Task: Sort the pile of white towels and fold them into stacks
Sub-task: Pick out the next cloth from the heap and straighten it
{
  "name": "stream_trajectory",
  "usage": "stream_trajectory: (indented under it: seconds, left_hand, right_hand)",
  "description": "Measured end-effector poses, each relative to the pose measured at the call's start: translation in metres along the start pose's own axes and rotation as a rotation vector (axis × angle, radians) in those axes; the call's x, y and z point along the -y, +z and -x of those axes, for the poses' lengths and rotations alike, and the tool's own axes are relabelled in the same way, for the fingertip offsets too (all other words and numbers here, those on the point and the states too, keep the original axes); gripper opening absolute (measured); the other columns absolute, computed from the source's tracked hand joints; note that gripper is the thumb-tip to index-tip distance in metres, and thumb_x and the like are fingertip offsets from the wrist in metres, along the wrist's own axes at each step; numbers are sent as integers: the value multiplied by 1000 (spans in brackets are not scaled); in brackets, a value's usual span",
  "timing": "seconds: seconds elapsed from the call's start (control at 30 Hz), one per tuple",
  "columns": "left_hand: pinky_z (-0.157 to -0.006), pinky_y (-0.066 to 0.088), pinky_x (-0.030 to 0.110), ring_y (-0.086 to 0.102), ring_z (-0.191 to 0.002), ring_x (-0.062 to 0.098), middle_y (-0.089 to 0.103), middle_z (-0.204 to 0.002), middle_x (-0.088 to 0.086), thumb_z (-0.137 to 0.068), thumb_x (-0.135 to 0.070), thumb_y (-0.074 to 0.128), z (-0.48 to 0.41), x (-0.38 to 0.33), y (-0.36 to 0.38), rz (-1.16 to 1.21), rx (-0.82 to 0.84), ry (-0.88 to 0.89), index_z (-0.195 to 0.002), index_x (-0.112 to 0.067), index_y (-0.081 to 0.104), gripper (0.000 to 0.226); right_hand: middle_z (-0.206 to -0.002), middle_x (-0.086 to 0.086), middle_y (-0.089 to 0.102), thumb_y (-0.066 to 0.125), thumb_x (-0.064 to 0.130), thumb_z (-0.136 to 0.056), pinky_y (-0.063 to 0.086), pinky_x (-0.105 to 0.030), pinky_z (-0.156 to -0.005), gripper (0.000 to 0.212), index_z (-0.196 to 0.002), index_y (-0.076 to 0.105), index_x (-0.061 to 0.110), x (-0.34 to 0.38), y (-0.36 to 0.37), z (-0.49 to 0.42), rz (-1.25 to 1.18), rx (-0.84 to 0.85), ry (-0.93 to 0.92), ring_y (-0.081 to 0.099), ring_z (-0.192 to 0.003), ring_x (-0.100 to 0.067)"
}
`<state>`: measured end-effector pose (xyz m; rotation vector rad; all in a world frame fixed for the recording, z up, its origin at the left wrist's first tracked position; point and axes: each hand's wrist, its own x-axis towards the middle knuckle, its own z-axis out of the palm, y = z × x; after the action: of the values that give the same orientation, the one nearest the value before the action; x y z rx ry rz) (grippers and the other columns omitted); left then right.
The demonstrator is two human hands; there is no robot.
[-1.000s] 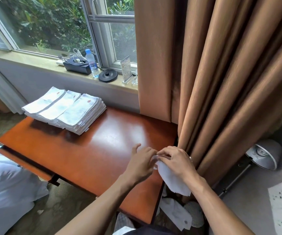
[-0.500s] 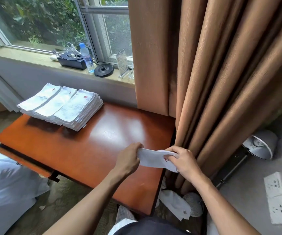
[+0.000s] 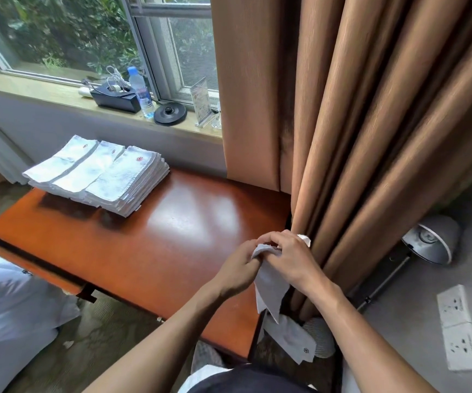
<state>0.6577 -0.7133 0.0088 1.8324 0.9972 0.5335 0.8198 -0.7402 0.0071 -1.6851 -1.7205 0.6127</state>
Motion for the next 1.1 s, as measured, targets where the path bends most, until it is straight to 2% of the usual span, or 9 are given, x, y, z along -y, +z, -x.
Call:
stream_trajectory:
  seconds: [0.2, 0.3, 0.37, 0.5, 0.6, 0.73, 0.8, 0.9, 1.1]
  left_hand:
    - [-105, 49, 41, 63, -119, 11, 72, -122, -8, -110, -16, 43, -4, 12, -7, -9, -41, -81, -124, -20, 71, 32]
    - [-97, 49, 19, 63, -111, -5, 72, -113, -26, -109, -17, 45, 0, 8, -17, 29, -75, -111, -111, -44, 73, 39]
    - [-84, 49, 15, 65, -100, -4, 71, -102, -32, -107, -28, 45, 5, 8, -26, 37, -114, -176, -97, -51, 72, 36]
    - [-86, 55, 35, 70, -98, 12, 77, -103, -10, -102, -30, 48, 19, 26, -49, 156, -245, -274, -100, -31, 76, 28]
    - [-74, 49, 31, 63, -80, 3, 72, -87, -16, -99, -17, 49, 28, 33, -70, 132, -312, -270, -89, -27, 72, 27]
    - [-78, 51, 36, 65, -86, 11, 74, -93, 0, -93, -22, 49, 48, 44, -96, 112, -424, -308, -91, -18, 70, 22]
    - [-87, 53, 44, 69, -96, 24, 74, -100, 8, -96, -19, 50, 56, 52, -108, 134, -467, -319, -97, -14, 72, 22]
    - [-94, 52, 53, 67, -106, 33, 73, -106, 11, -103, -13, 52, 58, 63, -128, 180, -520, -317, -105, -9, 71, 19]
    - [-100, 51, 53, 68, -110, 29, 74, -111, 6, -108, -18, 51, 70, 109, -181, 269, -588, -335, -113, -12, 67, 18]
  right_hand:
    - [-96, 22, 72, 61, 48, -80, 25, -22, -91, 24, -97, 74, 38, -13, -8, 0, 106, -108, -23, 58, -95, -6]
    - [-97, 22, 73, 75, 42, -87, 38, -27, -89, 10, -97, 74, 38, -26, -11, -2, 14, -55, 70, 63, -97, -10]
    - [-97, 27, 70, 78, 32, -89, 48, -23, -83, 16, -97, 69, 42, -25, -8, -4, -192, -37, 151, 65, -95, -3]
    - [-88, 15, 66, 77, 30, -91, 47, -17, -68, 20, -95, 59, 37, -8, 14, -19, -341, -112, 204, 63, -81, -4]
    - [-83, 7, 66, 77, 28, -92, 42, -13, -64, 17, -91, 60, 24, 7, 31, -36, -341, -98, 236, 59, -76, -8]
    - [-84, 3, 69, 79, 27, -90, 42, -11, -62, 18, -91, 65, 15, 30, 52, -45, -338, 42, 260, 57, -67, 3]
    - [-83, -2, 70, 79, 27, -90, 50, -19, -65, 20, -88, 65, 12, 39, 60, -49, -338, 108, 257, 58, -67, 1]
    - [-86, -13, 71, 77, 20, -93, 62, -47, -73, 18, -90, 63, 8, 57, 69, -60, -386, 168, 261, 63, -71, -17]
    - [-75, -5, 57, 68, 20, -100, 50, -51, -71, 17, -90, 56, 11, 106, 118, -93, -358, 183, 162, 49, -69, -14]
